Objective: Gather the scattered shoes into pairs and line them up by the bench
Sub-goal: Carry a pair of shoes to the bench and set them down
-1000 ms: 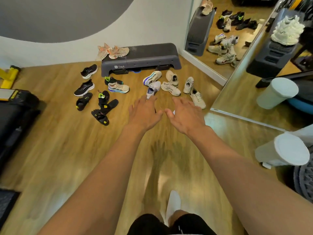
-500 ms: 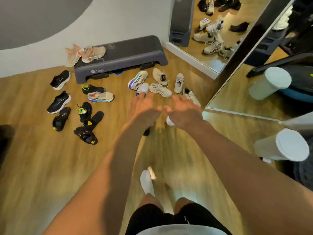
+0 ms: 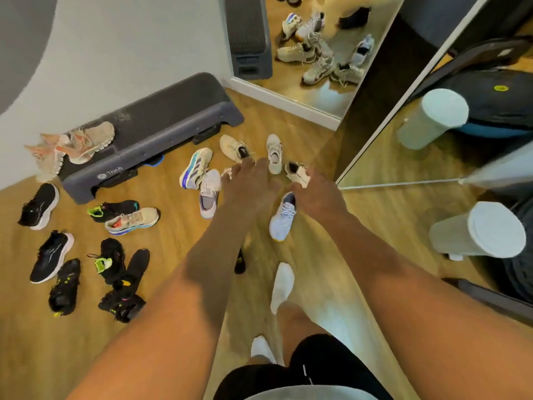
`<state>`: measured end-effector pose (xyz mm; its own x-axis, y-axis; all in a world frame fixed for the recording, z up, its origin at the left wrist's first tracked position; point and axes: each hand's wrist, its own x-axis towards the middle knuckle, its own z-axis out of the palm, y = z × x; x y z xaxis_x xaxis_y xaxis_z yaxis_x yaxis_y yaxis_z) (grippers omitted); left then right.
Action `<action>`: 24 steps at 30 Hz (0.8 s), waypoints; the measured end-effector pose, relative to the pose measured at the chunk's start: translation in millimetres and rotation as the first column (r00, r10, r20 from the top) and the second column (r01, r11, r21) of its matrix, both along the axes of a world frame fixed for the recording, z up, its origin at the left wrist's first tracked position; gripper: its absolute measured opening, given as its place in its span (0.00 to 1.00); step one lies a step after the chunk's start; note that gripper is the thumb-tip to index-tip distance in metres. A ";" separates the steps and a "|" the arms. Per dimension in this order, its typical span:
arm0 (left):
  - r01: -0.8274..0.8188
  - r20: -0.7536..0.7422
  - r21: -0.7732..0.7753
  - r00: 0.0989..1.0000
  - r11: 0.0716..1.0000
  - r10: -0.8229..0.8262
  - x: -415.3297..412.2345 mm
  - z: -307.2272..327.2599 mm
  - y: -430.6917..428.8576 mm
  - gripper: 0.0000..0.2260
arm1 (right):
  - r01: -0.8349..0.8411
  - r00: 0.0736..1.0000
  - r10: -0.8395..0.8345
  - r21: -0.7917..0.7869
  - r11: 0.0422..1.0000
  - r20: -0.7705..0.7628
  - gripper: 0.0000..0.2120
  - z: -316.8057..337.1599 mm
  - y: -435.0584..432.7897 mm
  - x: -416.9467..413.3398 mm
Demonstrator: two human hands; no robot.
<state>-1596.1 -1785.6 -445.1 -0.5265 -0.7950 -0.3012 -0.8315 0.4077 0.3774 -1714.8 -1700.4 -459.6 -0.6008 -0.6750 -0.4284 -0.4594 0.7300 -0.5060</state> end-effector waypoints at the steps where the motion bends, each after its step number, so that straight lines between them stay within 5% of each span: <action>1: 0.019 0.014 0.014 1.000 1.000 -0.019 -14.7 -5.0 -13.2 0.24 | 0.041 0.998 -0.041 0.004 0.999 0.037 0.24 -7.2 -12.8 -13.9; 6: 0.115 0.122 0.091 0.985 0.989 -0.125 -86.3 -35.9 -80.6 0.26 | 0.264 0.950 -0.258 -0.011 0.964 0.178 0.22 -42.8 -76.3 -75.0; 12: 0.220 0.126 0.150 0.963 0.964 -0.239 -160.1 -97.7 -155.5 0.22 | 0.561 0.739 -0.578 0.161 0.812 0.346 0.21 -106.0 -149.6 -131.4; 19: 0.399 0.058 0.193 0.907 0.896 -0.417 -244.7 -262.8 -221.6 0.21 | 0.879 0.212 -0.796 0.245 0.409 0.567 0.14 -264.7 -220.4 -173.4; 24: 0.495 0.222 0.209 0.815 0.843 -0.534 -281.8 -417.8 -243.0 0.20 | 0.924 -0.032 -0.772 0.314 0.219 0.635 0.10 -407.8 -253.4 -193.4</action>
<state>-1877.9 -2028.7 -862.8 -0.7329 -0.3707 -0.5705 -0.5892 0.7651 0.2597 -1908.2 -1953.8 -867.4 -0.4410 0.0604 -0.8955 0.8822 0.2126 -0.4201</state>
